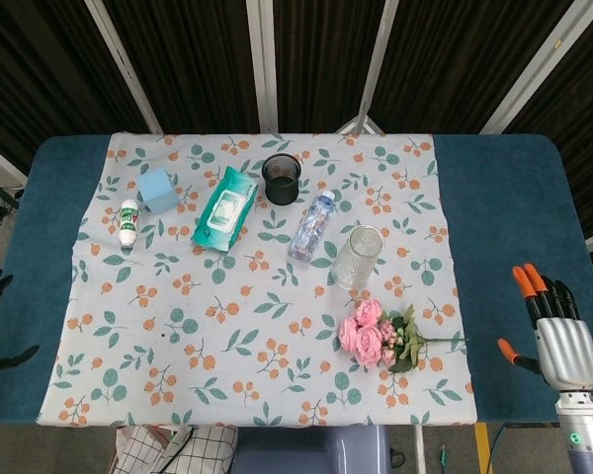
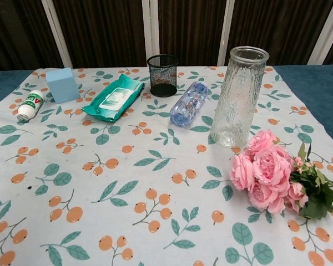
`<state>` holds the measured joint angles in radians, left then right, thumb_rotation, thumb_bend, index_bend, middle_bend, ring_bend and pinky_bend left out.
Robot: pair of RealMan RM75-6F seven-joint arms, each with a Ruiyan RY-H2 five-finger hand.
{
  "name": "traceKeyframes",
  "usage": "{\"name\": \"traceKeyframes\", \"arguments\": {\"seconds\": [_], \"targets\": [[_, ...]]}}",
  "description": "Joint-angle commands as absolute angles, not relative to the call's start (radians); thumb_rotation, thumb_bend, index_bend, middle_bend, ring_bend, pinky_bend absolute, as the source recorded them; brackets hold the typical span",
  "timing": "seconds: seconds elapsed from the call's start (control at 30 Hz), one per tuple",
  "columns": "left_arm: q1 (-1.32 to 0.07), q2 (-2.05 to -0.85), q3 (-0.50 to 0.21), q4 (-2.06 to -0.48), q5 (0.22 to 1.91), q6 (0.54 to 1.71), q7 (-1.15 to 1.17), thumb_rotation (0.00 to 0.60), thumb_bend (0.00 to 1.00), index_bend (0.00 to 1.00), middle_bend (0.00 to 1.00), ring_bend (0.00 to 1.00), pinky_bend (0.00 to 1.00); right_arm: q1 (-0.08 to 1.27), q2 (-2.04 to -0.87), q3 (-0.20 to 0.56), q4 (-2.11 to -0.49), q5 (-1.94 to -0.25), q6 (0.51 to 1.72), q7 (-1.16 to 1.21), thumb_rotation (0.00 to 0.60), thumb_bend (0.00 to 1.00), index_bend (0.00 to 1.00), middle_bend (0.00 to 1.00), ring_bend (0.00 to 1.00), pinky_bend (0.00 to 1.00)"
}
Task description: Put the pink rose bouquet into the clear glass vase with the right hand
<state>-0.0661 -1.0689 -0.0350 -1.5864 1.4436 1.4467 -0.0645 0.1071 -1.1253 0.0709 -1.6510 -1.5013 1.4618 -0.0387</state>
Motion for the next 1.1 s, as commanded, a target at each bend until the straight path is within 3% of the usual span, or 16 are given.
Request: {"name": "traceKeyframes", "arguments": {"seconds": [0.03,0.57,0.93,1.1], "targets": [[-0.063,-1.068,-0.033,-1.588,1.445,1.451,-0.064,0.600,0.00,0.00,0.00,0.00,0.00,0.111,-1.117,0.060,-1.666,-1.515,1.450,-0.031,0.600,0.26,0.00,0.00,0.00,0.00],[-0.068,-1.062,-0.029,-1.599,1.441,1.430,-0.066,0.600,0.00,0.00,0.00,0.00,0.00,0.202,-1.104,-0.006,-1.798,-1.529,1.219,-0.049,0.600,0.25,0.00,0.00,0.00,0.00],[-0.069,-1.058,-0.028,-1.597,1.444,1.426,-0.078,0.600,0.00,0.00,0.00,0.00,0.00,0.264,-1.250,0.026,-1.782,-1.493,1.153,-0.145,0.600,0.25,0.00,0.06,0.06,0.08],[-0.070,-1.055,-0.029,-1.593,1.440,1.420,-0.093,0.600,0.00,0.00,0.00,0.00,0.00,0.290,-1.322,0.042,-1.748,-1.466,1.132,-0.182,0.600,0.25,0.06,0.12,0.12,0.12]]}}
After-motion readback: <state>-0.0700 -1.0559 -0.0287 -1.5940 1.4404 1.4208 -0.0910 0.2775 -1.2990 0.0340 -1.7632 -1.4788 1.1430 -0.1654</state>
